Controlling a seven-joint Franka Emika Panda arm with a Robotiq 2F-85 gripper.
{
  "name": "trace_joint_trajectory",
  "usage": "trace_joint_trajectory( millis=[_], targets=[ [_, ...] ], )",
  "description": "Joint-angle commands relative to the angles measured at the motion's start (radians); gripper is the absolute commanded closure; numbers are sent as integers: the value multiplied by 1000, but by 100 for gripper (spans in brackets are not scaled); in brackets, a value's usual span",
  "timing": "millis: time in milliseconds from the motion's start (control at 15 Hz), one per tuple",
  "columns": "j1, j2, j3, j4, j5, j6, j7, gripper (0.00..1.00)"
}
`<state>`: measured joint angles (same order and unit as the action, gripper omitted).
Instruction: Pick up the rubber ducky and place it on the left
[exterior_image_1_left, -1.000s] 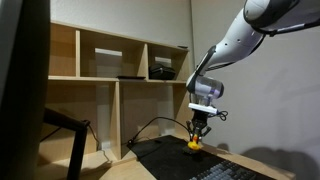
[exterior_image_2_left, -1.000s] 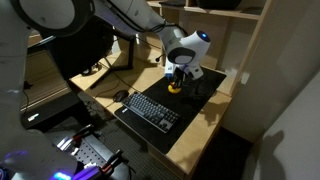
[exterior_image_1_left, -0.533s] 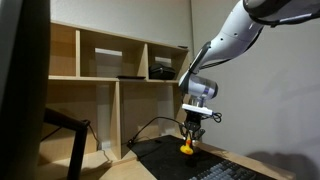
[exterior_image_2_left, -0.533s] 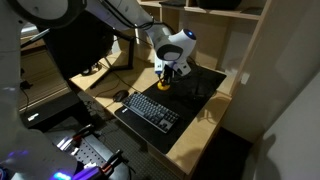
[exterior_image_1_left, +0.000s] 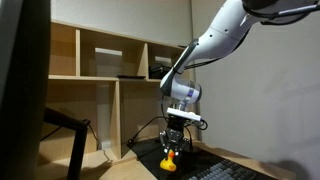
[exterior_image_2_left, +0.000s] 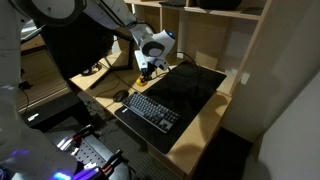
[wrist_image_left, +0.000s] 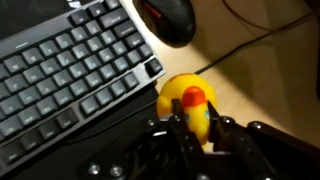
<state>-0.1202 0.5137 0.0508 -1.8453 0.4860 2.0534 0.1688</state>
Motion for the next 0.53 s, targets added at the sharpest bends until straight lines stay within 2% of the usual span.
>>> trace_joint_trajectory(
  millis=[0, 67, 267, 333, 467],
  targets=[
    [14, -24, 30, -32, 32, -47, -120, 94],
    [39, 0, 9, -8, 11, -22, -52, 76],
    [42, -1, 16, -11, 17, -24, -87, 76],
    [51, 24, 18, 1, 6, -13, -91, 94],
    [94, 35, 33, -22, -26, 53, -110, 94]
  ],
)
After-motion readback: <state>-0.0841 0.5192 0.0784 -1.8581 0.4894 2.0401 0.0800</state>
